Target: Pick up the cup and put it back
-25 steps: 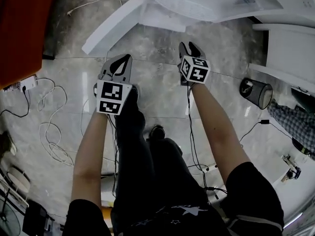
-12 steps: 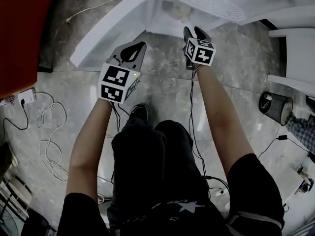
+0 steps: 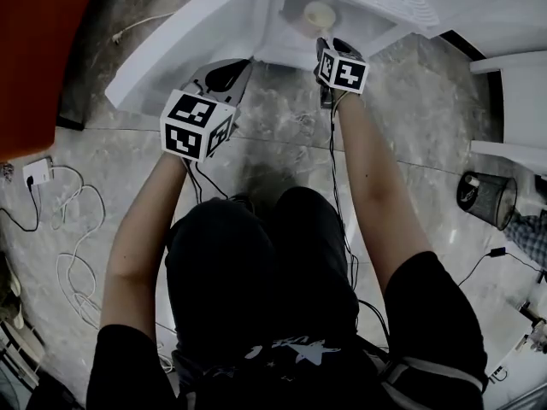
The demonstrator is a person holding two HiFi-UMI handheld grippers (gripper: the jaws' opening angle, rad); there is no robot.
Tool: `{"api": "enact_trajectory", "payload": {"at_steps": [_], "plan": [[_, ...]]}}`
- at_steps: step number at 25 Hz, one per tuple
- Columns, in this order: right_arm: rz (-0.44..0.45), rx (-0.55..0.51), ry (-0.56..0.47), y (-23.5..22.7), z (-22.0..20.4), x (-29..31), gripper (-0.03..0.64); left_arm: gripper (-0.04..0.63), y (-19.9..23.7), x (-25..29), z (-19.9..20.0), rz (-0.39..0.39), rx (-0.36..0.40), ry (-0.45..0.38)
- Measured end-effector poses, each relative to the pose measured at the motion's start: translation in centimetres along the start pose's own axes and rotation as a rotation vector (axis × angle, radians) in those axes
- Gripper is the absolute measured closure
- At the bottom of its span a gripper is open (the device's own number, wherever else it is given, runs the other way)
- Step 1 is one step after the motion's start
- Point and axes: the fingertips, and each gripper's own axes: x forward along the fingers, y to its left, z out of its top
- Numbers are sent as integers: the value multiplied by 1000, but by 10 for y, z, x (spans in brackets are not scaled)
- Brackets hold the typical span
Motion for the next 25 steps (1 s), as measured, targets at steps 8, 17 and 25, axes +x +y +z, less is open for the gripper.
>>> {"api": "enact_trajectory", "payload": {"at_steps": [8,17,25], "plan": [[-15,-33,40,-2,-2,25,489,584,6,1,-7,7,-8,6],[-24,-179,119,10,-2,26,568,586,14,-7,-16,-5,-61,-10],[113,-217,130,41,5,-47,574,584,-7,-37,11,39,-143,29]]}}
